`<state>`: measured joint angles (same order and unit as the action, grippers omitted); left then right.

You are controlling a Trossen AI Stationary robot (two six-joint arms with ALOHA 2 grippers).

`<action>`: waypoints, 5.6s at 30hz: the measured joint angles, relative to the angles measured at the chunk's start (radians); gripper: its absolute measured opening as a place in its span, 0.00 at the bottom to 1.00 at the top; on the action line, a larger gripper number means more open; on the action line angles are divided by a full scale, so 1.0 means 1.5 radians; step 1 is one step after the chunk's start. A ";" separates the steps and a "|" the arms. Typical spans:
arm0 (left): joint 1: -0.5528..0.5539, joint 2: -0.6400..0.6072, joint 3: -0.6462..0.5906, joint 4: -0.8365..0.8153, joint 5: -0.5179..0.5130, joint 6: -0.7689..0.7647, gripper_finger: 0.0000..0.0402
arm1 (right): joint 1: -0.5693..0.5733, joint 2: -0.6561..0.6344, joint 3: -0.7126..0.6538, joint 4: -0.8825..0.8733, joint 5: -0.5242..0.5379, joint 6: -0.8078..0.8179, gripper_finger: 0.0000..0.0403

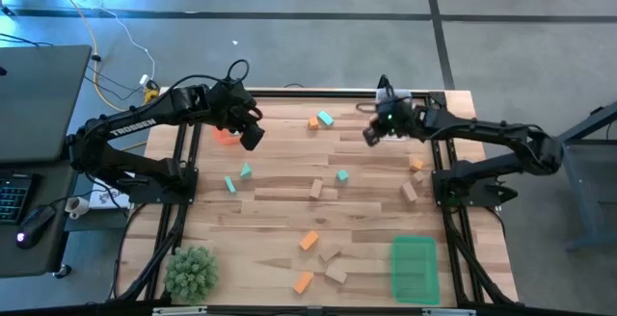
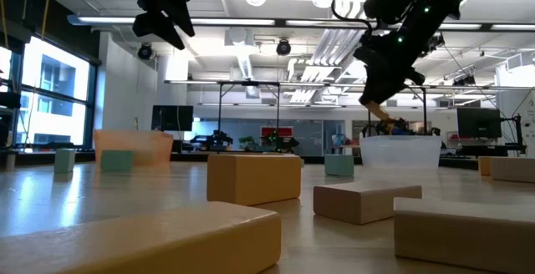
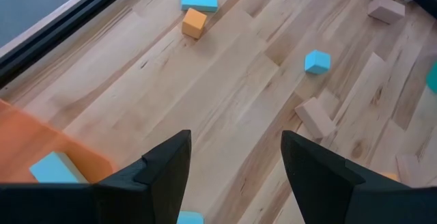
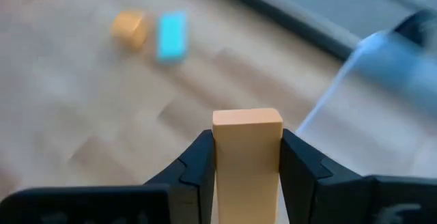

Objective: Sort & place blocks by color
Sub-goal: Put the orange block into the transparent bin, then put the brown block into the light green bin

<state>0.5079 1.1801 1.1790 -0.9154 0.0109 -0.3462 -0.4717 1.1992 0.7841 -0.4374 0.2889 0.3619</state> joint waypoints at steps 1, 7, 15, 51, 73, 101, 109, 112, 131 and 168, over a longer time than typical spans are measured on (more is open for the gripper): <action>0.000 0.000 0.000 0.000 0.000 -0.005 0.54 | -0.015 0.000 0.000 0.009 0.004 -0.005 0.24; 0.000 0.000 0.000 0.000 0.002 -0.016 0.54 | -0.091 -0.001 0.000 0.029 0.050 -0.020 0.24; 0.000 0.000 0.000 0.001 0.002 -0.049 0.54 | -0.159 0.030 -0.031 0.020 0.044 -0.011 0.24; -0.074 0.000 0.000 0.111 -0.057 -0.193 0.54 | -0.165 0.076 -0.031 0.005 -0.007 0.080 0.49; -0.114 0.000 0.079 0.220 -0.037 -0.204 0.54 | -0.004 -0.204 -0.031 0.006 0.032 0.085 0.48; -0.174 0.110 0.373 0.179 -0.140 -0.206 0.42 | 0.016 -0.213 -0.031 -0.035 -0.043 0.051 0.48; -0.237 0.189 0.400 0.140 -0.227 -0.181 0.38 | 0.016 -0.213 -0.031 -0.066 -0.061 0.050 0.48; -0.251 0.218 0.400 0.097 -0.263 -0.196 0.36 | 0.016 -0.213 -0.031 -0.084 -0.062 0.050 0.48; -0.288 0.408 0.399 -0.105 -0.242 -0.350 0.36 | 0.016 -0.213 -0.031 -0.118 -0.066 0.025 0.48; -0.269 0.661 0.398 -0.073 -0.005 -0.426 0.62 | 0.015 -0.213 -0.031 -0.130 -0.078 0.032 0.48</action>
<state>0.1038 2.1712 1.7765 -1.0248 0.0029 -0.9848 -0.4486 0.8795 0.7380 -0.6321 0.1719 0.4107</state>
